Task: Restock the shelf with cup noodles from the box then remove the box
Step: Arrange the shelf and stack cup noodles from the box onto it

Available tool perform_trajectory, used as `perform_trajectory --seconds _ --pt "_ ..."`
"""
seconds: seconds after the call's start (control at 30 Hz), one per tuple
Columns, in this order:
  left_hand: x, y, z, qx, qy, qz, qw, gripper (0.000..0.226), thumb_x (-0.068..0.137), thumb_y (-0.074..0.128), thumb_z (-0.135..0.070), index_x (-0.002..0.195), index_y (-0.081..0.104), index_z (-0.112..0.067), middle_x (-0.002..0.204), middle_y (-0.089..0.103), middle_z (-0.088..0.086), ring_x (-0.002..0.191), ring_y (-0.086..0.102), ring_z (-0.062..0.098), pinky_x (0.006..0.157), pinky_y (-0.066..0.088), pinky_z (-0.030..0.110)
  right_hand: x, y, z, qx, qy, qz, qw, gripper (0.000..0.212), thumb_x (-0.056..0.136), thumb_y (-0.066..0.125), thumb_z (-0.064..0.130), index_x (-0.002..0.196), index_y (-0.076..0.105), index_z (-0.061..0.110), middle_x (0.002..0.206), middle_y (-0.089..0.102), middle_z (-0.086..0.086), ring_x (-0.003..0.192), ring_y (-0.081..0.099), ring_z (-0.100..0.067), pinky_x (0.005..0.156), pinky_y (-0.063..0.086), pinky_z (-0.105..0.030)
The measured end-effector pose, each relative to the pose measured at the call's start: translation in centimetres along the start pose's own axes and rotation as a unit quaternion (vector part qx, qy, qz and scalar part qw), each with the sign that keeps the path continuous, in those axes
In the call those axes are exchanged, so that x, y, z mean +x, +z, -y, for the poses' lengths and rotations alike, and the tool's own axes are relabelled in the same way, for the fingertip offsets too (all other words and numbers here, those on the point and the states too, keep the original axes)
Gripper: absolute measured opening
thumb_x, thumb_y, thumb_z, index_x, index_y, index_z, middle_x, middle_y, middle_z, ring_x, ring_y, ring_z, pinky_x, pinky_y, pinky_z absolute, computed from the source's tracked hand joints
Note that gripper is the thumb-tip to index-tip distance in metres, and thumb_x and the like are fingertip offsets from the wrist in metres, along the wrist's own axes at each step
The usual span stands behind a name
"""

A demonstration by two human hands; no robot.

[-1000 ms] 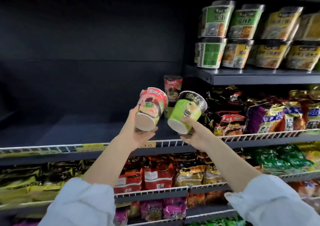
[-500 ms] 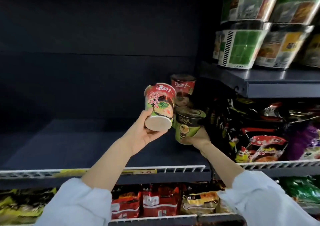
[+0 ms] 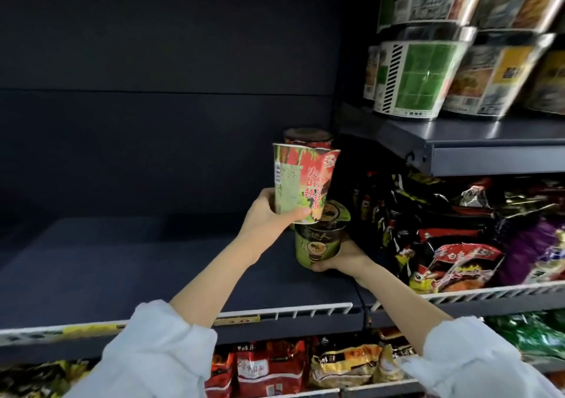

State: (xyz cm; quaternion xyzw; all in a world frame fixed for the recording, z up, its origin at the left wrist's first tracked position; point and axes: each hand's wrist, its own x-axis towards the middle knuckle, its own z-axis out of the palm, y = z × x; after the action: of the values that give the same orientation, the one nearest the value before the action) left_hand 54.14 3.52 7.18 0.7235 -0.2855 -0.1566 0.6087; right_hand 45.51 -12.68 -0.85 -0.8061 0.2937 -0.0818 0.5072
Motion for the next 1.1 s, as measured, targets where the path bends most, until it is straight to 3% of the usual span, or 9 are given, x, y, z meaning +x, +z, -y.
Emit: perform_trajectory --seconds 0.07,0.23,0.37,0.43,0.63,0.77,0.97,1.1 --pt "0.3 1.1 -0.5 -0.003 0.023 -0.007 1.000 0.059 0.073 0.078 -0.025 0.123 0.048 -0.018 0.108 0.060 -0.011 0.096 0.056 -0.001 0.073 0.043 0.012 -0.6 -0.6 0.6 0.060 -0.021 0.000 0.998 0.104 0.060 0.086 0.002 0.143 0.025 0.015 0.138 0.050 -0.004 0.124 0.047 -0.016 0.098 0.038 -0.024" --pt "1.5 2.8 -0.4 -0.008 0.012 -0.016 1.000 0.067 0.069 0.081 -0.030 0.124 0.046 -0.017 0.117 0.062 -0.005 0.105 0.058 0.007 0.088 0.046 0.023 -1.8 -2.9 2.7 0.101 -0.089 -0.037 0.990 0.125 0.061 0.088 0.016 0.151 0.001 0.029 0.147 0.036 0.001 0.135 0.036 -0.016 0.110 0.033 -0.033" --pt "2.1 4.1 0.2 -0.013 0.000 -0.011 1.000 0.071 0.070 0.082 -0.029 0.128 0.041 -0.019 0.123 0.059 -0.004 0.109 0.056 0.010 0.097 0.044 0.029 -1.8 -3.4 3.8 0.069 -0.108 -0.048 0.991 0.118 0.063 0.087 0.018 0.151 0.009 0.023 0.146 0.041 -0.005 0.132 0.042 -0.019 0.109 0.037 -0.037" --pt "2.2 4.6 0.6 -0.008 0.001 -0.008 1.000 0.073 0.069 0.082 -0.028 0.128 0.040 -0.021 0.124 0.058 -0.005 0.111 0.056 0.010 0.099 0.044 0.030 -1.8 -3.4 4.0 0.054 -0.113 -0.053 0.991 0.111 0.063 0.087 0.018 0.150 0.017 0.018 0.141 0.047 -0.006 0.127 0.046 -0.018 0.103 0.040 -0.031" --pt "2.3 5.6 0.6 0.031 0.020 -0.004 0.999 0.073 0.071 0.080 -0.020 0.131 0.040 -0.017 0.124 0.057 -0.003 0.109 0.054 0.009 0.089 0.043 0.024 -2.1 -3.7 4.3 0.042 -0.125 -0.055 0.990 0.093 0.066 0.085 0.016 0.142 0.032 0.015 0.136 0.050 -0.004 0.121 0.048 -0.014 0.091 0.037 -0.022" --pt "2.2 5.7 0.3 0.078 0.028 -0.008 0.997 0.072 0.070 0.081 -0.024 0.131 0.042 -0.017 0.127 0.058 0.000 0.117 0.054 0.015 0.095 0.045 0.030 -2.4 -3.9 4.3 0.042 -0.118 -0.047 0.991 0.090 0.067 0.085 0.017 0.141 0.034 0.016 0.132 0.052 -0.003 0.113 0.049 -0.011 0.089 0.038 -0.022" --pt "0.8 4.9 -0.4 0.207 0.047 -0.039 0.977 0.078 0.066 0.082 -0.039 0.131 0.045 -0.017 0.127 0.056 0.002 0.119 0.052 0.020 0.095 0.047 0.039 -3.2 -3.7 4.3 0.053 -0.114 -0.050 0.991 0.091 0.067 0.084 0.014 0.142 0.032 0.014 0.128 0.054 -0.002 0.116 0.050 -0.013 0.089 0.040 -0.024" --pt "-1.8 4.3 -1.7 0.245 0.057 -0.089 0.964 0.070 0.076 0.073 -0.036 0.134 0.040 -0.014 0.127 0.052 0.005 0.118 0.050 0.021 0.095 0.045 0.038 -5.6 -4.2 4.3 0.068 -0.109 -0.054 0.990 0.086 0.077 0.076 0.008 0.146 0.026 0.012 0.142 0.043 -0.005 0.134 0.039 -0.020 0.104 0.037 -0.031"
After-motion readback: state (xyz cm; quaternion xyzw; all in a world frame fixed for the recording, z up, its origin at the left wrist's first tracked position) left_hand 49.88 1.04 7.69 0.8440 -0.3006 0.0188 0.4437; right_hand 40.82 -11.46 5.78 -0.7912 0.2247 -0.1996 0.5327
